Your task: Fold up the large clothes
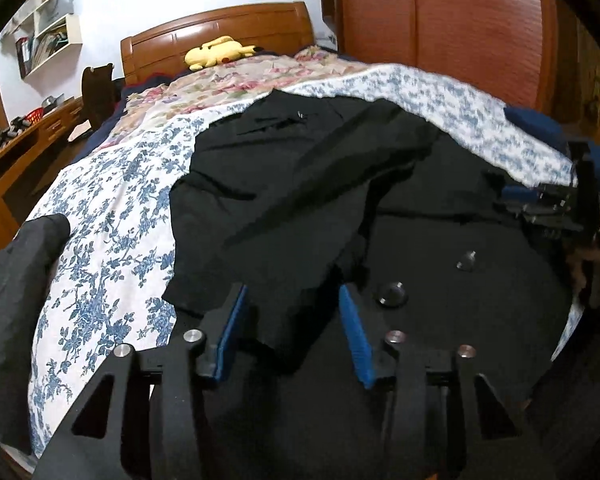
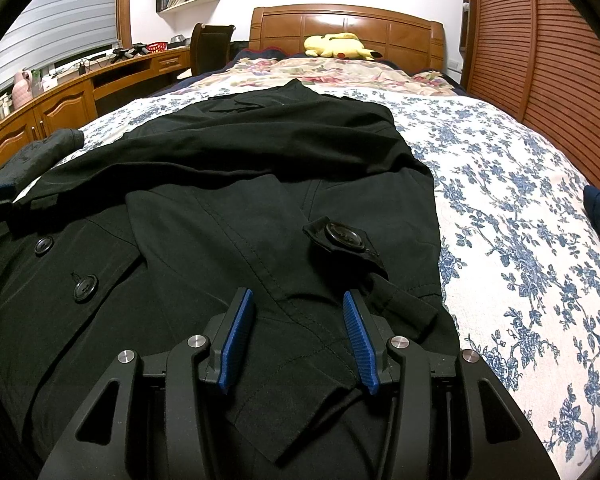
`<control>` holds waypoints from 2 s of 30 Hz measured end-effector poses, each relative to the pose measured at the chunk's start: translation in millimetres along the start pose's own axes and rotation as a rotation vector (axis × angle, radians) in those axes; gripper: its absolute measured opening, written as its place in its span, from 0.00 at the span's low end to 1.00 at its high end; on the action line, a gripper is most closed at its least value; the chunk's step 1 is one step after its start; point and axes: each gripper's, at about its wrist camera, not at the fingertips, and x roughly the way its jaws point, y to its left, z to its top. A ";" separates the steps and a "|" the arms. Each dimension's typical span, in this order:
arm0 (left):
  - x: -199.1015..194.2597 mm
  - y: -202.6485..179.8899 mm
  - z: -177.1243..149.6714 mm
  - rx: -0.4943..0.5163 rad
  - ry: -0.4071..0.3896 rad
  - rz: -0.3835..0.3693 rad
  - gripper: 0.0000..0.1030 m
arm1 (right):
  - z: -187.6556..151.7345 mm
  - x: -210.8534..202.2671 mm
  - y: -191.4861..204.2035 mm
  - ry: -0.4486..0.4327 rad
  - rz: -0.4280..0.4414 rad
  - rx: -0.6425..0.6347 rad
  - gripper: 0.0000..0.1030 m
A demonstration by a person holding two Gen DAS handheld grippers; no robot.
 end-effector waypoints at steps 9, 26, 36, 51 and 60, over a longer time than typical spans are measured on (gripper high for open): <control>-17.1 2.4 3.1 0.005 -0.037 0.004 0.07 | -0.1 0.0 0.2 0.000 0.000 0.000 0.47; -59.8 14.8 -6.9 -0.073 -0.110 -0.078 0.26 | 11.8 -6.6 2.4 0.028 -0.005 -0.034 0.47; -65.3 53.2 -31.6 -0.147 -0.121 -0.071 0.36 | 71.6 -14.8 49.0 -0.007 0.095 -0.131 0.47; -56.7 83.8 -59.5 -0.199 -0.069 -0.040 0.36 | 107.8 117.5 99.2 0.191 0.199 -0.191 0.48; -37.9 93.0 -77.8 -0.217 0.002 -0.022 0.36 | 100.5 116.9 100.5 0.144 0.187 -0.194 0.48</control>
